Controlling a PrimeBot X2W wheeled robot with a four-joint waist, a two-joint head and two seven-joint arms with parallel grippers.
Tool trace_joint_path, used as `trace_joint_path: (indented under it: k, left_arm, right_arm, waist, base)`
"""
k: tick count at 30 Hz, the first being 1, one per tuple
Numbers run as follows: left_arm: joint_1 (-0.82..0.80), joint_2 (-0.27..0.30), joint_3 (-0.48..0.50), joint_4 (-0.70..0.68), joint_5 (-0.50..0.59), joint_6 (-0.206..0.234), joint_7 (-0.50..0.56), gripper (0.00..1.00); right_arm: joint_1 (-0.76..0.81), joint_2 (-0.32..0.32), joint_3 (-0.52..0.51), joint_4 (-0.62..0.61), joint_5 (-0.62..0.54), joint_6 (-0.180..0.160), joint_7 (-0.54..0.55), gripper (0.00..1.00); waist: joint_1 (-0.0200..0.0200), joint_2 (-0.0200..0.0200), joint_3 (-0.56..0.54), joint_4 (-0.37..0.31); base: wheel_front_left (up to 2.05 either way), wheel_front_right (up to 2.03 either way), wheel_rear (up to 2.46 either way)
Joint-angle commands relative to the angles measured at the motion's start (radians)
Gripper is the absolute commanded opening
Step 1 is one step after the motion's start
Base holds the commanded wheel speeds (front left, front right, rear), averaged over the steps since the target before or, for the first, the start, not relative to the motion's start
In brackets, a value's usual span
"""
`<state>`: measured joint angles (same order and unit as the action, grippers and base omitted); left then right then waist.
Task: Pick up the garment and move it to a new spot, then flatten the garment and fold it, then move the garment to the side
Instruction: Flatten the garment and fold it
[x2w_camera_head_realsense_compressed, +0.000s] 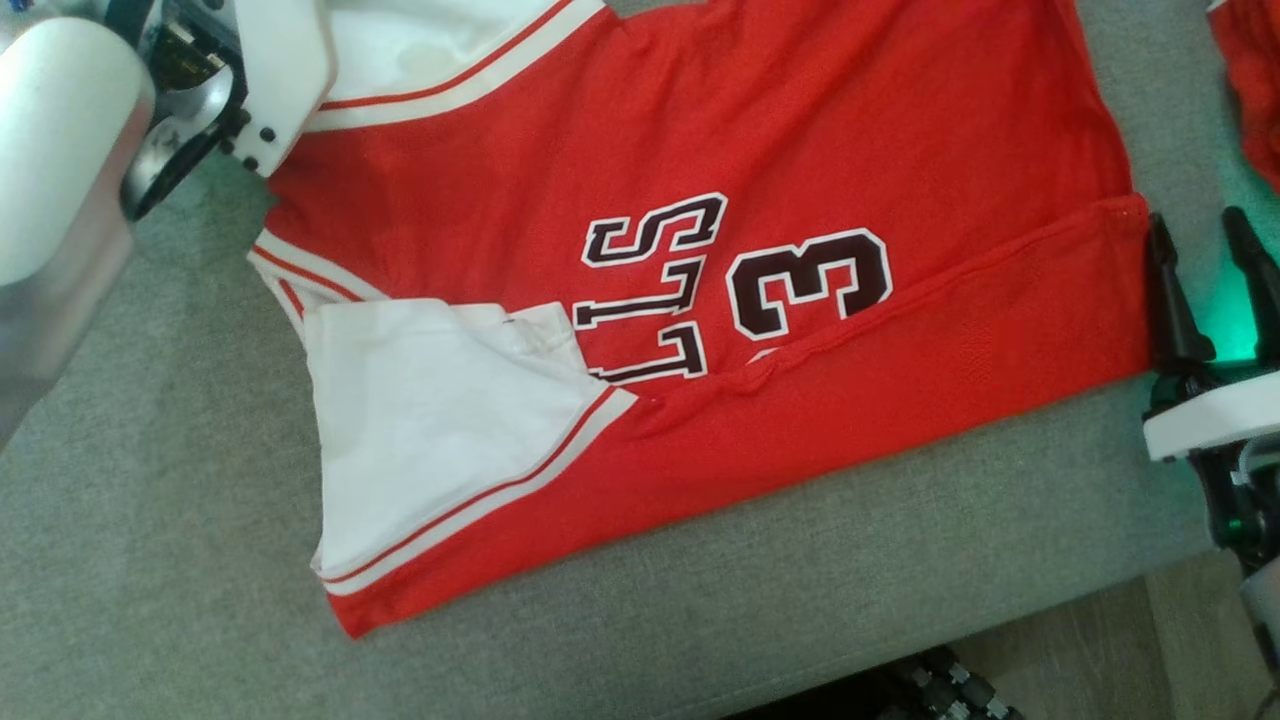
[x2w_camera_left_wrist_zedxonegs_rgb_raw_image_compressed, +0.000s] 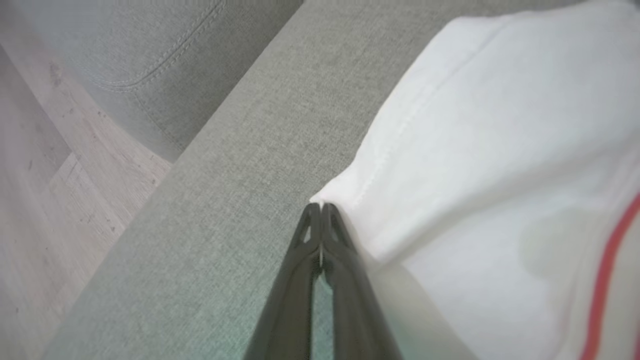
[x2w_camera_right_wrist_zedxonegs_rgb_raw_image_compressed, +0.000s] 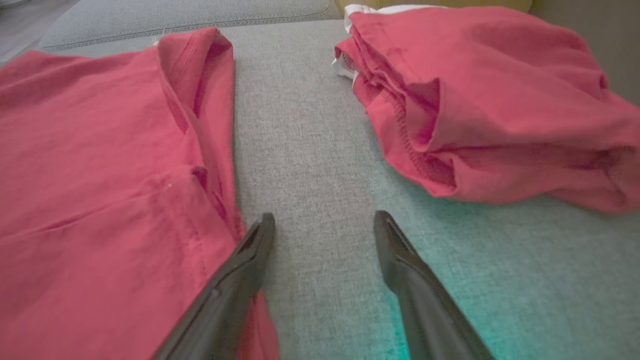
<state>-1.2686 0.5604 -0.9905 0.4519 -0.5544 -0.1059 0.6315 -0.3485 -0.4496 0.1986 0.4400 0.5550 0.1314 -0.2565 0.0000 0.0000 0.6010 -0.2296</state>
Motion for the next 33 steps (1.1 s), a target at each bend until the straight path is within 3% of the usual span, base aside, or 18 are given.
trace_joint_path:
  k: [1, 8, 14, 22, 31, 32, 33]
  left_arm:
    - [-0.034, 0.045, 0.038, -0.03, 0.014, 0.005, -0.014, 0.0]
    - [-0.088, 0.037, 0.044, -0.056, 0.107, 0.047, -0.188, 0.0]
    - [-0.127, -0.004, 0.036, -0.034, 0.16, 0.07, -0.293, 0.0]
    - [-0.16, -0.055, 0.017, 0.018, 0.174, 0.06, -0.349, 0.0]
    - [-0.179, -0.079, 0.002, 0.052, 0.175, 0.047, -0.379, 0.0]
    - [-0.18, -0.079, 0.001, 0.055, 0.173, 0.045, -0.381, 0.0]
    - [-0.181, -0.079, 0.0, 0.058, 0.172, 0.044, -0.382, 0.0]
  right_arm:
    - [0.009, -0.021, 0.001, -0.026, -0.009, -0.001, -0.005, 1.0]
    - [-0.099, -0.076, 0.042, -0.054, -0.002, -0.001, 0.0, 1.0]
    - [-0.288, -0.141, 0.161, -0.029, 0.057, -0.001, 0.12, 1.0]
    - [-0.492, -0.198, 0.321, 0.11, 0.146, -0.001, 0.247, 1.0]
    - [-0.594, -0.234, 0.509, 0.216, 0.21, -0.001, 0.306, 1.0]
    - [-0.602, -0.238, 0.525, 0.222, 0.218, -0.001, 0.306, 0.96]
    - [-0.61, -0.241, 0.54, 0.228, 0.225, -0.001, 0.304, 0.83]
  waist:
    - [0.0, 0.0, 0.003, 0.001]
    - [0.0, 0.0, 0.005, 0.014]
    - [0.0, 0.0, 0.014, 0.045]
    - [0.0, 0.0, 0.021, 0.098]
    - [0.0, 0.0, 0.027, 0.131]
    - [0.0, 0.0, 0.027, 0.133]
    - [0.0, 0.0, 0.027, 0.135]
  base:
    - [0.0, 0.0, 0.0]
    - [0.0, 0.0, 0.0]
    - [0.0, 0.0, 0.0]
    - [0.0, 0.0, 0.0]
    - [0.0, 0.0, 0.0]
    - [0.0, 0.0, 0.0]
    - [0.0, 0.0, 0.0]
